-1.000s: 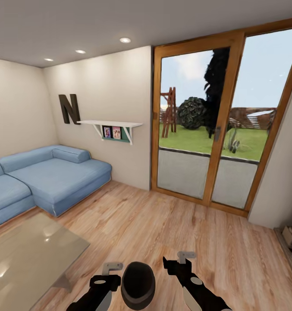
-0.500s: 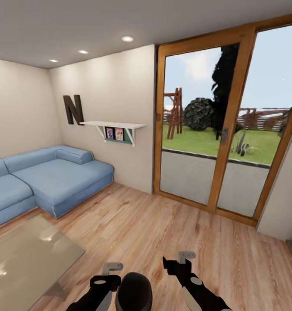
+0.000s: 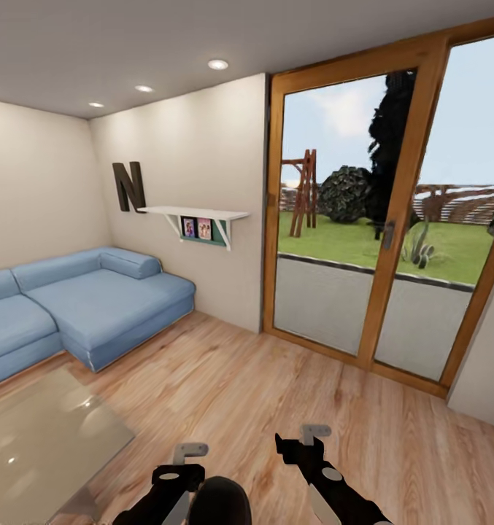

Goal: Place each of the two pumpkins and all three candles from the living room inside a cabinet in the living room (use any cabinet), then make sure every cabinet is closed, and position the cauldron so it is next to a table in the living room.

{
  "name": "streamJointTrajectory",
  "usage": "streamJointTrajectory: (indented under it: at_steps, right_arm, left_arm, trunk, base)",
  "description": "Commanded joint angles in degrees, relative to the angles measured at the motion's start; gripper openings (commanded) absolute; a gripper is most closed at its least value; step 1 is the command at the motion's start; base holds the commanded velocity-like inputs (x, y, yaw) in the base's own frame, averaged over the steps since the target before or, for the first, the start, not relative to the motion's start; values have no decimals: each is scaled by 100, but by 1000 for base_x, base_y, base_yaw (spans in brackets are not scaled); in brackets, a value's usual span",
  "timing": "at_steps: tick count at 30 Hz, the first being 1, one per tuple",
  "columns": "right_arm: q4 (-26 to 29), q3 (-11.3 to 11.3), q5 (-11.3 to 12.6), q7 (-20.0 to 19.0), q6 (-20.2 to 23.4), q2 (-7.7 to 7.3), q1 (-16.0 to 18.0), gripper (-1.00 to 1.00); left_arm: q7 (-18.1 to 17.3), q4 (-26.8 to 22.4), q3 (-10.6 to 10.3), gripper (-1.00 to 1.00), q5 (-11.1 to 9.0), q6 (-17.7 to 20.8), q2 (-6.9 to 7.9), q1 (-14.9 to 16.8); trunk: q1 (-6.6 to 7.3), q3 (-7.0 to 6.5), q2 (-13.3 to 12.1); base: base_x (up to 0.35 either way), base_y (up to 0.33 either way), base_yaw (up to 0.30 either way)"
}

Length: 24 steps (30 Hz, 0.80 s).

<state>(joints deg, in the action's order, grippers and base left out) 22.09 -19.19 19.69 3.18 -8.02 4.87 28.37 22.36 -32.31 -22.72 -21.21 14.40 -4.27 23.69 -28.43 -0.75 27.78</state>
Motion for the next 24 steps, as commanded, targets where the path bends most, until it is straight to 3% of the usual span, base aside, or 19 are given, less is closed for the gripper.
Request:
streamJointTrajectory:
  at_steps: [1, 11, 24]
  right_arm:
    - [-3, -49, 52, 33, -24, -4, 2, 100]
    - [-3, -49, 51, 31, -24, -4, 2, 100]
    - [-3, -55, 51, 25, -24, 0, 2, 100]
  left_arm:
    - [50, -5, -40, 100, -50, 16, 7, 4]
    - [50, -5, -46, 100, -50, 5, 5, 4]
    - [51, -4, -56, 100, -46, -7, 5, 4]
  trunk:
    - [-2, -5, 2]
    - [-2, -69, 2]
    - [-2, -86, 2]
  base:
    - [39, -25, 200]
    - [10, -6, 199]
    - [86, 23, 48]
